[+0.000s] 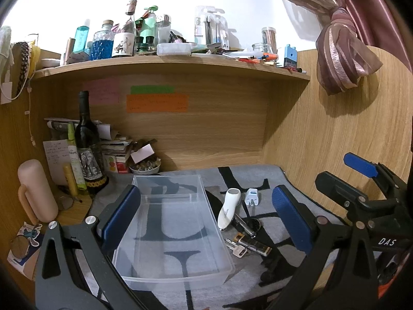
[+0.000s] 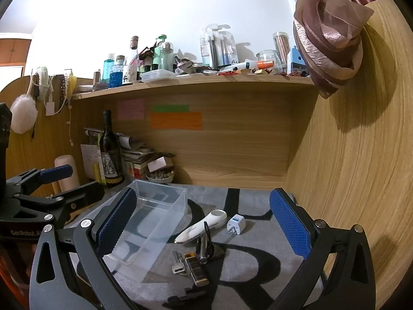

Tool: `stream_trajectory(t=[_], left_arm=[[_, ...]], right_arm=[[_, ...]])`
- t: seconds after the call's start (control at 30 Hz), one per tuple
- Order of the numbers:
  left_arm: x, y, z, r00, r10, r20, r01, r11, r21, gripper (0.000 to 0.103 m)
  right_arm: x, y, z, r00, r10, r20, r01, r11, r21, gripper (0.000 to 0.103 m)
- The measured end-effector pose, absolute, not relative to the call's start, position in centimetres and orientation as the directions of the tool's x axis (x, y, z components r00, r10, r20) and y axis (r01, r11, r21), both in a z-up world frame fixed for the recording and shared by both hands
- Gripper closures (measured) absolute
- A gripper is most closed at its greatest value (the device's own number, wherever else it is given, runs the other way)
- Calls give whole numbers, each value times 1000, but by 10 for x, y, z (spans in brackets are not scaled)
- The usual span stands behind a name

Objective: Organize rigid objects

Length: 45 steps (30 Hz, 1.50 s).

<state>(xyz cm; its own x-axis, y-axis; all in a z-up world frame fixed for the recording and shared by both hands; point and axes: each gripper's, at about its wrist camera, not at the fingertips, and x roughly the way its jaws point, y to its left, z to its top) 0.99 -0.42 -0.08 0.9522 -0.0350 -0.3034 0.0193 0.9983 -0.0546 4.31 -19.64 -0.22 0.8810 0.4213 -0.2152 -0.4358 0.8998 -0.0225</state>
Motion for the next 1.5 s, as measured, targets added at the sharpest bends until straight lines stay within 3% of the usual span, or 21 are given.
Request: stream_trajectory(t=[1.5], left_arm=[[13,-8,-1,953,-37,-300,24,999,-47,0]], right_arm=[[44,-198,-2,881,420,-217,-436,900,-29,0]])
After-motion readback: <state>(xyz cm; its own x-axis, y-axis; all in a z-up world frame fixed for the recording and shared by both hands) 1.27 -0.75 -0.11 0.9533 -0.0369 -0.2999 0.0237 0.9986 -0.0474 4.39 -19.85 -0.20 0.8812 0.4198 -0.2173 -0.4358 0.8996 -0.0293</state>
